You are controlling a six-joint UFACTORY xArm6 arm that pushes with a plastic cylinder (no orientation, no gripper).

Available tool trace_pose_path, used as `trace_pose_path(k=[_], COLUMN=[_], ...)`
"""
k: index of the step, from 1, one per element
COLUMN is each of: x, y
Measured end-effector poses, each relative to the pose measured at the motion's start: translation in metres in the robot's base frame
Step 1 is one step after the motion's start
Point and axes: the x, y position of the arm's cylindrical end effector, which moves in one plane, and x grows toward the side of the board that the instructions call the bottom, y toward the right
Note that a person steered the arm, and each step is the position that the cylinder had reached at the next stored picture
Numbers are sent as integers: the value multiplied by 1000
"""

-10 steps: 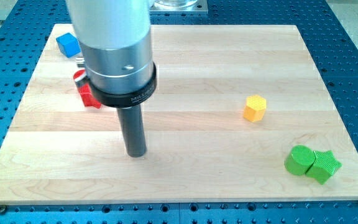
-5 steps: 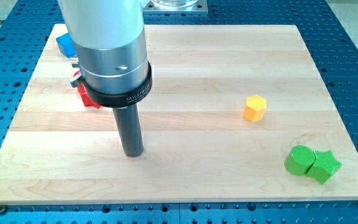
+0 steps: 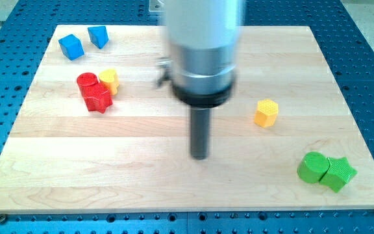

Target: Place the hexagon at the top right corner of the board

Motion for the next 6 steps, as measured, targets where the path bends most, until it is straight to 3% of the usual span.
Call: trace_pose_path(k=[1, 2, 5, 6], x=[-65, -90, -35, -89], y=[73, 96, 151, 189])
